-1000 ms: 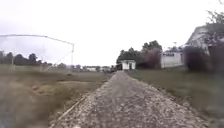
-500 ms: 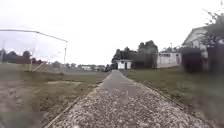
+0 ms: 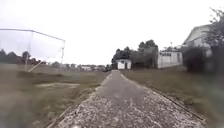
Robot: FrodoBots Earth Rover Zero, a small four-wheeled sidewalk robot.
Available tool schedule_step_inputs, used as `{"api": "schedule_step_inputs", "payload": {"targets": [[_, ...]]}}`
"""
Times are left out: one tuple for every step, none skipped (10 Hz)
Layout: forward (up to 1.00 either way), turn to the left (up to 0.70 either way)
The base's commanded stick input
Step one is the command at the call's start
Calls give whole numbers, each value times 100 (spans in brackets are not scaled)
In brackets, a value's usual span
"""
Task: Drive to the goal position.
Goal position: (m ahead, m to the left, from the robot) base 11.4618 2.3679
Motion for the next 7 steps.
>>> {"api": "schedule_step_inputs", "payload": {"targets": [[100,-13],[100,0],[100,0],[100,-1],[100,-2],[100,-4],[100,-12]]}}
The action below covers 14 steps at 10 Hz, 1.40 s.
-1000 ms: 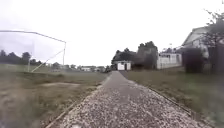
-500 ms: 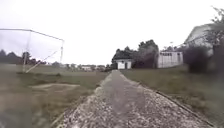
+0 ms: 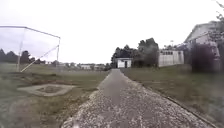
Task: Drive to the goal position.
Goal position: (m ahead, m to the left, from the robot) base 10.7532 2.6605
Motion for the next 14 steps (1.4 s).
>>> {"api": "schedule_step_inputs", "payload": {"targets": [[100,-20],[100,-21],[100,-16],[100,0],[100,0],[100,0],[100,0],[100,0],[100,0],[100,0],[100,0],[100,0],[100,0],[100,-21]]}}
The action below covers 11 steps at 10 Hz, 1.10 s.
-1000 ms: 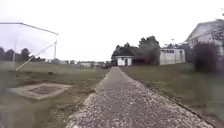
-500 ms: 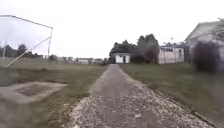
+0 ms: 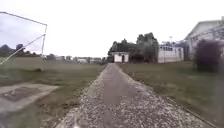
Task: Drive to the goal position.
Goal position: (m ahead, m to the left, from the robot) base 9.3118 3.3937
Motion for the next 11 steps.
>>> {"api": "schedule_step_inputs", "payload": {"targets": [[100,-25],[100,-28],[100,-28],[100,-28],[100,-2],[100,-1],[100,0],[100,0],[100,0],[100,0],[100,0]]}}
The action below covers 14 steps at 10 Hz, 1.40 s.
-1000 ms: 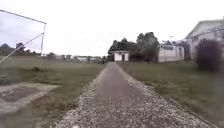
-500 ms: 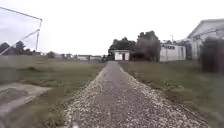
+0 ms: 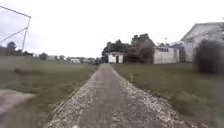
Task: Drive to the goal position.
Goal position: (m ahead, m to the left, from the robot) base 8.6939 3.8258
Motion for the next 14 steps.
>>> {"api": "schedule_step_inputs", "payload": {"targets": [[100,0],[100,0],[100,0],[100,0],[100,0],[100,-21],[100,-13],[100,-6],[100,-3],[100,-1],[100,0],[100,0],[100,0],[100,0]]}}
